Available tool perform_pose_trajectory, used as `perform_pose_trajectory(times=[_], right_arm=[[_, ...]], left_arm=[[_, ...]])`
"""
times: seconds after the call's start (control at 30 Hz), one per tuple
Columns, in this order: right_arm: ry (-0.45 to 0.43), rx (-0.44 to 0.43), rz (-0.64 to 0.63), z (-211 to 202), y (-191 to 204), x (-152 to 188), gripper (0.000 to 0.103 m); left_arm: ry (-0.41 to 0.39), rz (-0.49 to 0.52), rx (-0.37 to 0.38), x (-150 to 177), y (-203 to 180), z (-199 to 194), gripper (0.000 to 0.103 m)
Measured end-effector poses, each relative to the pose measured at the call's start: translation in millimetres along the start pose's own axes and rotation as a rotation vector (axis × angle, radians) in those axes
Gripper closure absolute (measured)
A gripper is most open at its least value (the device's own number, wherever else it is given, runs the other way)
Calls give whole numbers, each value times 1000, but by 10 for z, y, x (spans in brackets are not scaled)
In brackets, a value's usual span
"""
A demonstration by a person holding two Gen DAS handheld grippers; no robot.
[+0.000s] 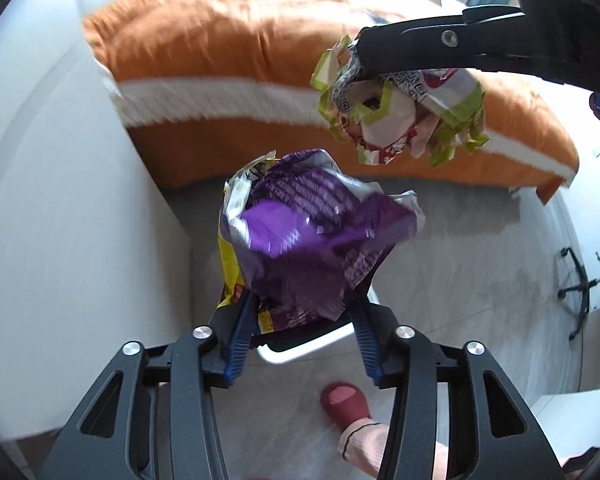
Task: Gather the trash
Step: 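Carry both items over the white bin and open both tools to drop them, then move both open tools back toward the desk trash pile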
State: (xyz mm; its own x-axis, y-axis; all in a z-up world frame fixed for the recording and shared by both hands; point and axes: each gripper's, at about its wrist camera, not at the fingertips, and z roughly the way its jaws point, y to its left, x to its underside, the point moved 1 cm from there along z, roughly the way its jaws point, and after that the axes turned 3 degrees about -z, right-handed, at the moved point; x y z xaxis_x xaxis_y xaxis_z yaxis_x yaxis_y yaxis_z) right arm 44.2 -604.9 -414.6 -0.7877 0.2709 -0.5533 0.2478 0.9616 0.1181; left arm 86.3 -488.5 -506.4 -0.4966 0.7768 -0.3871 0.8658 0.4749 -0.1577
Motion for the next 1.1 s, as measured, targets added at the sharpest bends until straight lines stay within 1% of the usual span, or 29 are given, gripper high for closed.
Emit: perform_pose_trajectory(times=[0.03, 0.07, 0.1, 0.13, 0.2, 0.3, 0.4, 0.47, 0.57, 0.6, 0.67, 0.7, 0.73, 0.8, 0.9, 1.0, 1.1], right_arm=[[11, -4, 6, 132, -49, 67, 47], [42, -17, 9, 317, -98, 153, 20], [71, -7, 12, 474, -151, 227, 9], [92, 15, 19, 629, -212, 330, 4], [125, 6, 20, 798, -285, 451, 4], [155, 30, 4, 902, -297, 577, 4], [165, 33, -4, 817, -249, 550, 4], [153, 38, -17, 687, -196, 447, 4], [107, 48, -33, 394, -175, 171, 4], [84, 50, -35, 224, -146, 57, 4], [46, 46, -36, -36, -99, -113, 4], [30, 45, -38, -145, -66, -178, 4], [-1, 46, -43, -337, -21, -290, 4], [-44, 41, -54, -605, 61, -448, 4], [-128, 42, -90, -1071, 239, -711, 4], [-210, 22, -137, -1518, 456, -941, 4], [-283, -5, -186, -1843, 649, -1116, 4]], left_arm=[[3, 6, -7, 22, 43, 197, 31], [2, 6, -11, 28, -20, 342, 4], [-4, 0, -6, 57, -19, 435, 5], [5, -14, -8, 86, 18, 560, 5], [37, -28, -30, 136, 65, 707, 5], [46, -36, -51, 178, 21, 694, 5], [47, -56, -58, 143, 34, 590, 5], [33, -55, -77, 64, -21, 407, 5], [-3, -75, -93, -42, -76, 48, 5], [-15, -84, -93, -73, -82, -42, 5], [-49, -109, -95, -159, -101, -348, 5], [-73, -120, -102, -213, -116, -546, 5], [-93, -129, -108, -246, -128, -730, 5], [-127, -141, -126, -310, -132, -1012, 5], [-197, -171, -150, -398, -144, -1554, 5], [-270, -216, -176, -467, -126, -2095, 5], [-349, -257, -217, -478, -93, -2606, 5]])
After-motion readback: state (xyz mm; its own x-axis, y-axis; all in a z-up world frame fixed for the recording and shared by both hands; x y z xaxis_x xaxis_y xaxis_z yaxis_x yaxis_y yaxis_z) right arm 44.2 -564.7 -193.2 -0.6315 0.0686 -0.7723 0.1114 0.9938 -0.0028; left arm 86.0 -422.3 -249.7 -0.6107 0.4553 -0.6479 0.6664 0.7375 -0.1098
